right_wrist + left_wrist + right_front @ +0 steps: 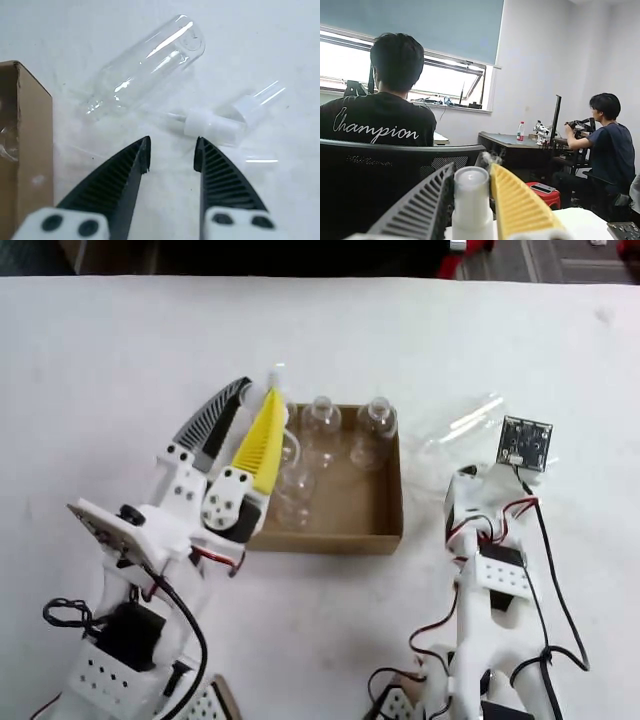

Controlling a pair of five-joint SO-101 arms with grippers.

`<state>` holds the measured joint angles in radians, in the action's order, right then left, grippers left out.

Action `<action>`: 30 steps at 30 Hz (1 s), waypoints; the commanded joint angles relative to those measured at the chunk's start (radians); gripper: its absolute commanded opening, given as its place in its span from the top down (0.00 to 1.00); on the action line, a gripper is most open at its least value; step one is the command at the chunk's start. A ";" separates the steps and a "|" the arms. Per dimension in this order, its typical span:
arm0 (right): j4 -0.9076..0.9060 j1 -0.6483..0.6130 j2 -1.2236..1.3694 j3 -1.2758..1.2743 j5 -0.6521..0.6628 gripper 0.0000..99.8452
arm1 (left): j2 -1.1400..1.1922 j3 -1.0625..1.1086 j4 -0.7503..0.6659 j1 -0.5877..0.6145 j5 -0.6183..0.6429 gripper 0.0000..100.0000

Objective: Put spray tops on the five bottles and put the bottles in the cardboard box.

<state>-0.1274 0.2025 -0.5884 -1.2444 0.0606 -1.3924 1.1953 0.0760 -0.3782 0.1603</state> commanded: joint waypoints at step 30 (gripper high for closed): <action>0.021 0.002 0.002 0.034 0.002 0.87 | -0.010 0.388 -0.227 0.002 -0.006 0.98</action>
<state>-0.1274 0.2025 -0.5884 -1.2444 0.0606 -1.3924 1.5451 -0.0836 -0.3782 0.1588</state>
